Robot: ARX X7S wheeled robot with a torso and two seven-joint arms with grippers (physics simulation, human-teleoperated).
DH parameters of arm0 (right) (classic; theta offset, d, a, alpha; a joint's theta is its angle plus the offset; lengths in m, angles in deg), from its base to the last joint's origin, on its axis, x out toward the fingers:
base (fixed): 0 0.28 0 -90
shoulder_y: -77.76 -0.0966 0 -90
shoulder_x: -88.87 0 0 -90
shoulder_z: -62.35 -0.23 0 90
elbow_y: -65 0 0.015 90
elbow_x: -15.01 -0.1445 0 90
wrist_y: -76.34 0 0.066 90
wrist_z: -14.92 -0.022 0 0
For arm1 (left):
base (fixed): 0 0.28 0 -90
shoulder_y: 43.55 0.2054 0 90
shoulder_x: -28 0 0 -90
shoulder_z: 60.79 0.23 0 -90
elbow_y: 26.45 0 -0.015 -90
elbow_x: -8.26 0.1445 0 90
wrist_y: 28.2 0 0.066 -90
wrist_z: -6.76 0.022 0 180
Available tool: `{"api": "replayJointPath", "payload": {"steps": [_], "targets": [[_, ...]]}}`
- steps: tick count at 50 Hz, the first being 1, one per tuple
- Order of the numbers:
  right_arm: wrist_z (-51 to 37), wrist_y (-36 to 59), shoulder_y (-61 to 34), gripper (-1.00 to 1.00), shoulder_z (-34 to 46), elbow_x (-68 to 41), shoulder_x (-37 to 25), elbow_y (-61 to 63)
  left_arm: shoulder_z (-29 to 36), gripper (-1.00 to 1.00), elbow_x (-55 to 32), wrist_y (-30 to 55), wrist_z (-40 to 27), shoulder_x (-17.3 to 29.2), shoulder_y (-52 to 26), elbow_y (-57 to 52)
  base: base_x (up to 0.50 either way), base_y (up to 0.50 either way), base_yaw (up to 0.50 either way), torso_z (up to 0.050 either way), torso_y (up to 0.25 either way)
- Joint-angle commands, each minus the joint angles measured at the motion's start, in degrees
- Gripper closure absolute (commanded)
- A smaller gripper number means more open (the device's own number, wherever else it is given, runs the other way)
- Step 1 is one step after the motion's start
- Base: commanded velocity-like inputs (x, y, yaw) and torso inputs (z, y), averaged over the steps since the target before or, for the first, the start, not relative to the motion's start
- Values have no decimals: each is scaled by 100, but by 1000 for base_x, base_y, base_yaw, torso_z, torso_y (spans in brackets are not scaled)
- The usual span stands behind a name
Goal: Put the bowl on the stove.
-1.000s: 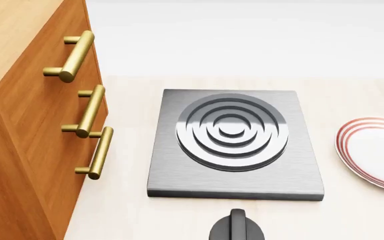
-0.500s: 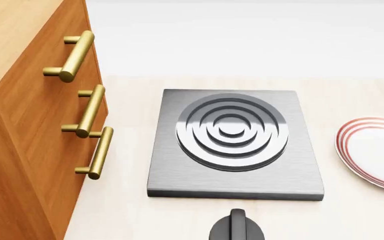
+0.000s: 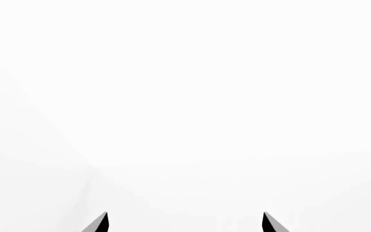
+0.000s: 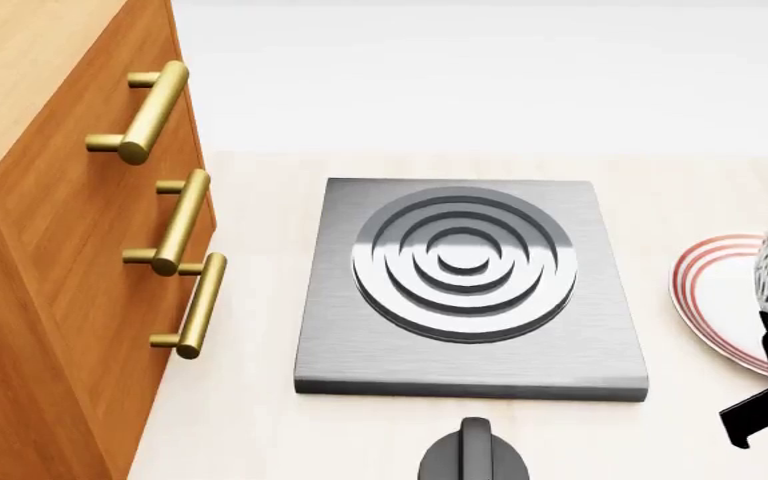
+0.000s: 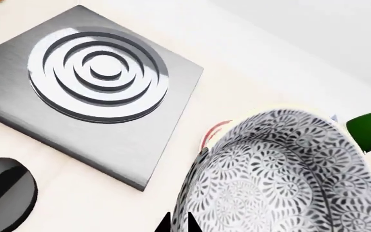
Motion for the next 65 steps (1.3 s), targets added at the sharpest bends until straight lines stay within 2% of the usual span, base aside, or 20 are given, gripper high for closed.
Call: {"api": "replayJointPath", "payload": {"steps": [1,15,27,38,48,65], "targets": [[226,-117,-669,100,683,300,302,-208,-22,-100,19,-18,12,-18,46,14,0,0,0,0,0],[382,-339,-1132,100,1198,495,844,-517,-29,-100,9,-16,30,-44,54,21,0,0,0,0,0],[462,-784,-1582,100,1785,837,1544,-1166,-46,-100,25,-52,47,-78,105,57,0,0,0,0,1],[351,-965,-1742,100,1784,821,2097,-1526,-54,-100,39,-57,64,-101,128,72,0,0,0,0,0],[397,-1017,-1616,100,1942,838,2098,-1380,-105,-100,60,-78,54,-113,205,87,0,0,0,0,1],[296,-1052,-1581,100,1684,706,2074,-1274,-88,-100,65,-54,88,-155,183,90,0,0,0,0,0]]}}
